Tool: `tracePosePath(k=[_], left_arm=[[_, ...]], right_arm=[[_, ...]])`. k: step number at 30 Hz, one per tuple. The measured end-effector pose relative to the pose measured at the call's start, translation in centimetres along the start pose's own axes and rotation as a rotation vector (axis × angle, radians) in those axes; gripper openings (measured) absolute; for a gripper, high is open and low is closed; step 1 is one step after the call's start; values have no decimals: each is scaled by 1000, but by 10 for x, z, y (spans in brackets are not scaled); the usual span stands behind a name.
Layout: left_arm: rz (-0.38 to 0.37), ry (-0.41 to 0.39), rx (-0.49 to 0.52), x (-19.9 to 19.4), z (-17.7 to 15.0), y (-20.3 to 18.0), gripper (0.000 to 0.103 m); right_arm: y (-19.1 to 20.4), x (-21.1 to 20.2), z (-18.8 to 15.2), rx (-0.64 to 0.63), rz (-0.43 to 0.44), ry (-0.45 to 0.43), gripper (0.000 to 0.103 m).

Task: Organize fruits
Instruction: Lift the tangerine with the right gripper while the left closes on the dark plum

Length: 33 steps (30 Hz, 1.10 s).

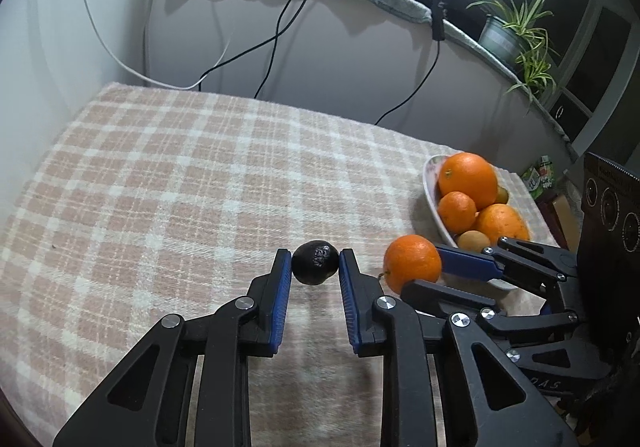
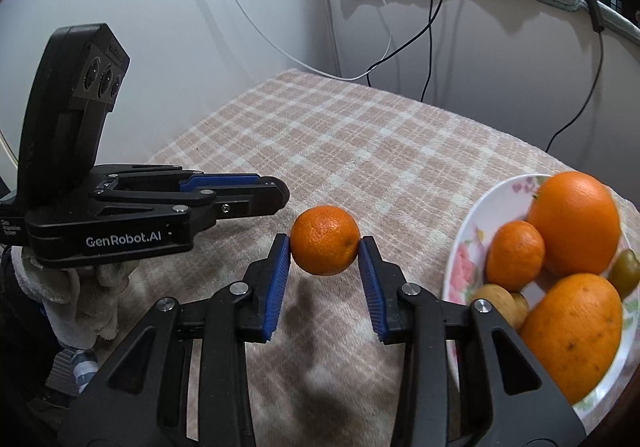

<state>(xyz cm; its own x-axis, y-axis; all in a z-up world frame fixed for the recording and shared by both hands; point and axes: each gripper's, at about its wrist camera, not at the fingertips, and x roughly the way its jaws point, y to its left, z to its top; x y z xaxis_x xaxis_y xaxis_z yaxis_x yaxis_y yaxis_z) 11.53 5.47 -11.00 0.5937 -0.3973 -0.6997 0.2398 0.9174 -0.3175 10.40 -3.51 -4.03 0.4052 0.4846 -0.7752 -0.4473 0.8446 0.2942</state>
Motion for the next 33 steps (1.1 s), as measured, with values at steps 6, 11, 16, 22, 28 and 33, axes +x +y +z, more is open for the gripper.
tracePosePath(k=[6, 11, 16, 22, 28, 33], left_arm=[[-21, -16, 22, -5, 2, -18, 23], [-44, -23, 48, -4, 3, -38, 23], [-69, -24, 67, 0, 4, -56, 23], [-103, -18, 83, 7, 5, -76, 23], [-125, -15, 100, 13, 7, -93, 23], [-141, -8, 115, 20, 9, -106, 23]], right_arm=[[-13, -31, -7, 28, -4, -49, 37], [-26, -57, -13, 52, -25, -86, 37], [-42, -78, -19, 77, -60, -114, 37], [-66, -100, -25, 116, -103, -141, 37], [-88, -115, -32, 154, -141, -159, 37], [-106, -124, -35, 181, -167, -169, 37]])
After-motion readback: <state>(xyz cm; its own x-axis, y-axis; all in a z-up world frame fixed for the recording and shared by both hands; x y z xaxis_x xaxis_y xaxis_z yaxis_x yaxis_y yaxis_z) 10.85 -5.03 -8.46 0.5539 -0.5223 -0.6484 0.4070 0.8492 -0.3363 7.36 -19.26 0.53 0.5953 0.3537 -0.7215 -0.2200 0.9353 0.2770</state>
